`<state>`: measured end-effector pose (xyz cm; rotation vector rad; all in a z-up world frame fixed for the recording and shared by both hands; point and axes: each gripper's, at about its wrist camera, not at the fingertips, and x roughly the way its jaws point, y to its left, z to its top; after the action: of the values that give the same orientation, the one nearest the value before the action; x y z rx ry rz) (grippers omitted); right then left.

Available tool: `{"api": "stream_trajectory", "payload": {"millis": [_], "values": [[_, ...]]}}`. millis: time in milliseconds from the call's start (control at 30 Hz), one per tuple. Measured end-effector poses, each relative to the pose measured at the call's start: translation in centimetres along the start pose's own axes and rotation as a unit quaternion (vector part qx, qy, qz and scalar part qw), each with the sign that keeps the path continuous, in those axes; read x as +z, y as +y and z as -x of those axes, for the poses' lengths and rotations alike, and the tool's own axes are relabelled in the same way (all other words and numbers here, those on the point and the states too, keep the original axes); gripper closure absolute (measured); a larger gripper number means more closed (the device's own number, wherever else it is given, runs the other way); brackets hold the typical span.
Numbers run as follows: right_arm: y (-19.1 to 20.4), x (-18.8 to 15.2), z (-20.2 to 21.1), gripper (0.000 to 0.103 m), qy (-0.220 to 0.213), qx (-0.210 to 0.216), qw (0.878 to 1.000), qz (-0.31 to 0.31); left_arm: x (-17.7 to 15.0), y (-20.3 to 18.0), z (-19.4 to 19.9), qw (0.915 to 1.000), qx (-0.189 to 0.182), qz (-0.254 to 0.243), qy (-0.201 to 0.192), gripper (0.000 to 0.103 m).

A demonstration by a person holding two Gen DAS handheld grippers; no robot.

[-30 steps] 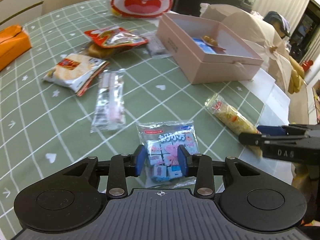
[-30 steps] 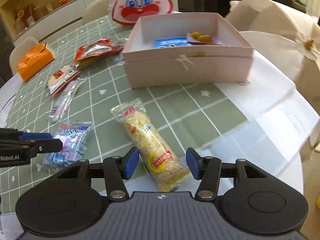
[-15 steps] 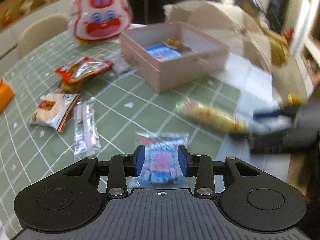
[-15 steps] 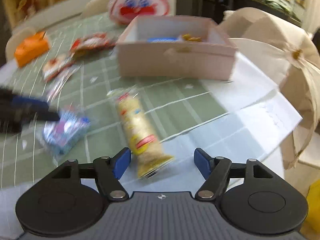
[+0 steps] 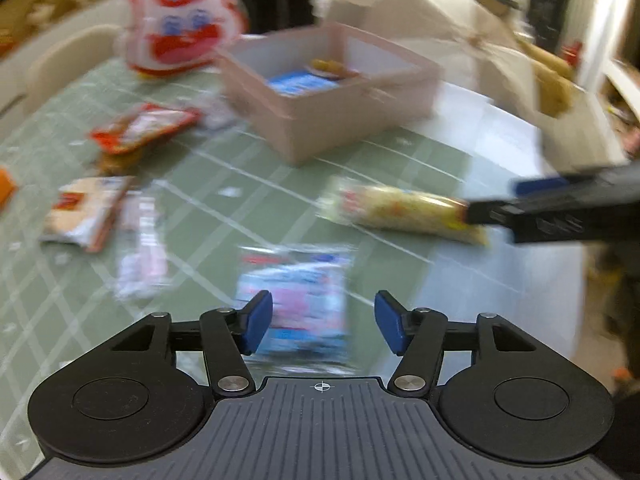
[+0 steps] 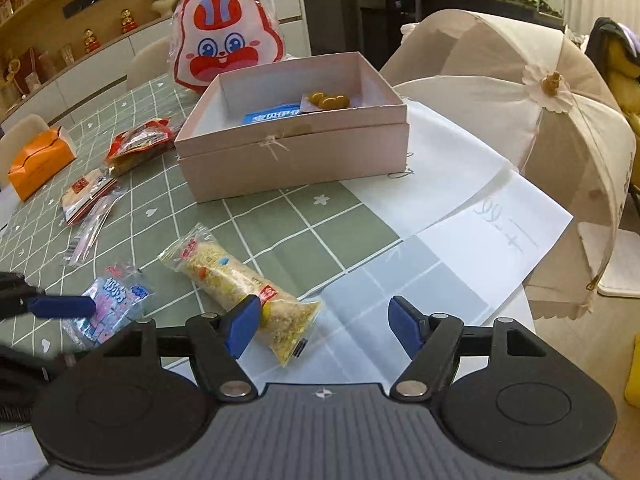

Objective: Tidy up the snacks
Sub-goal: 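Grasp the Peppa Pig candy pack with the left gripper while the right grips the rice roll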

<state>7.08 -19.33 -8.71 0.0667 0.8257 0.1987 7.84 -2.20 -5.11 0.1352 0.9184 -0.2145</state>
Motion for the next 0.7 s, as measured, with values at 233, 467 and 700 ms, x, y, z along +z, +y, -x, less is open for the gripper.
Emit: {"api": "stream_trajectory", "payload": {"millis": [233, 467, 700], "values": [[0.1, -0.4, -0.2, 0.032, 0.005, 0.012, 1.000, 0.002, 0.6, 2.6, -1.5, 0.9974, -0.012, 0.069, 0.017, 0.037], [2.1, -1.5, -0.9, 0.030, 0.017, 0.018, 0.999, 0.044, 1.3, 2.8, -2.7, 0.9953, -0.050, 0.080, 0.022, 0.034], [3.2, -2.2, -1.2, 0.019, 0.009, 0.008, 0.996, 0.084, 1.5, 2.3, -3.2, 0.9947, -0.077, 0.063, 0.024, 0.033]]}}
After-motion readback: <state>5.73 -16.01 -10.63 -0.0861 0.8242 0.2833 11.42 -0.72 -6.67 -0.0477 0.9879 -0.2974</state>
